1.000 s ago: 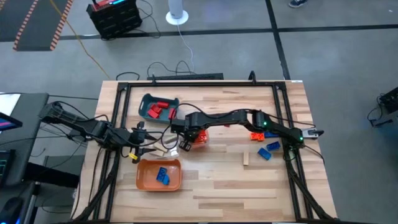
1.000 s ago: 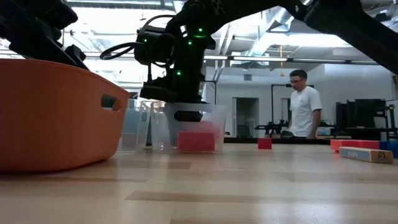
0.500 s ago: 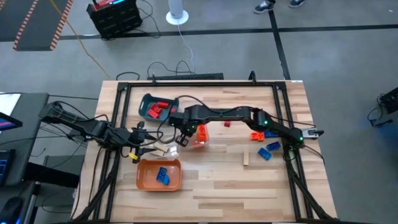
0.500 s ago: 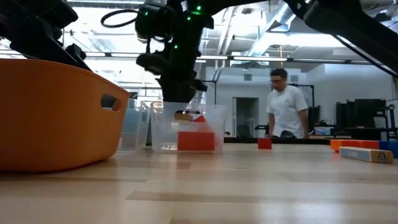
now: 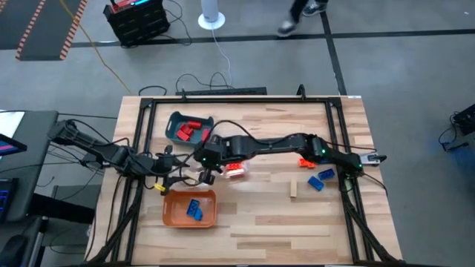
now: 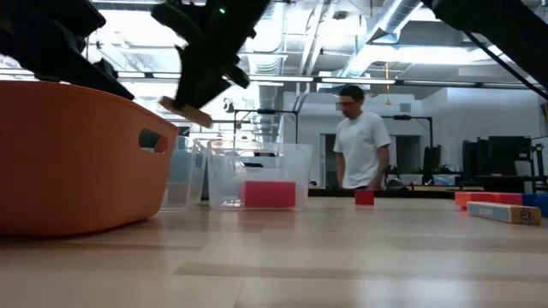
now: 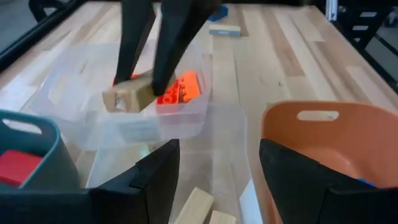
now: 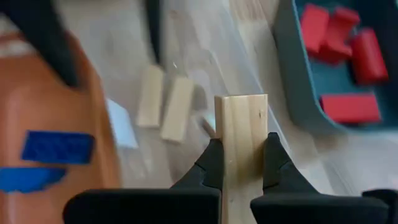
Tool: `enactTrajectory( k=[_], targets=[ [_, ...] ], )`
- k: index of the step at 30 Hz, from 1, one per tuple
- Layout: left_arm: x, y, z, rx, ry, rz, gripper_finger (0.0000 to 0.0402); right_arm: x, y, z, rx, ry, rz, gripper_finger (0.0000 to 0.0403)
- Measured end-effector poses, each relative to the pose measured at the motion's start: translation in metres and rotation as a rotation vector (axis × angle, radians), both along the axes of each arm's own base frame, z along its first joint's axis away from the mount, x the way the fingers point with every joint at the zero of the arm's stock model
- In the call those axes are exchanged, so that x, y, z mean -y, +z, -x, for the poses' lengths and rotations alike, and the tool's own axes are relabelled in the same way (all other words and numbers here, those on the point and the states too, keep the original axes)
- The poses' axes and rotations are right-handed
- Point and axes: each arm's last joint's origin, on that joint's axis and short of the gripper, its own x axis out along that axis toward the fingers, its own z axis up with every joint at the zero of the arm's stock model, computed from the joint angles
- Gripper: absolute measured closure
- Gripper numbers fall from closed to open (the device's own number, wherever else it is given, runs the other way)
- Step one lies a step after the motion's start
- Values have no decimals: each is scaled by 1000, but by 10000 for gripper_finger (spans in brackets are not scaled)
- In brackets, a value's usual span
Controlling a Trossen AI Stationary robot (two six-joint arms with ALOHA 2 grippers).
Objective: Sort blocks
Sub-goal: Put the brown block into the left transparent bin, then put the orange game piece into the right transparent bin
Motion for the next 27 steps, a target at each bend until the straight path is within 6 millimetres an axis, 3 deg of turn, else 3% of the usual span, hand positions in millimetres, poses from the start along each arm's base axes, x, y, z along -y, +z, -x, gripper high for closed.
enactTrajectory(
  k=[6, 11, 14, 18, 23, 27],
  targets=[
    [-1, -1, 1, 5, 17, 18, 184, -13, 6, -11, 131, 93, -13, 379],
    [-3, 4, 5, -7, 42, 32, 184, -15, -20, -21, 102, 156, -74, 371],
    [-5, 3, 8, -20, 85, 39, 184, -14, -33, -25, 82, 189, -116, 342],
    [-6, 2, 10, -34, 97, 45, 184, -9, -34, -25, 77, 179, -129, 282],
    [-6, 2, 10, -27, 96, 44, 184, -1, -19, -21, 104, 149, -136, 221],
    [-5, 4, 9, -11, 92, 45, 184, 1, -11, -12, 46, 143, -140, 197]
  ],
)
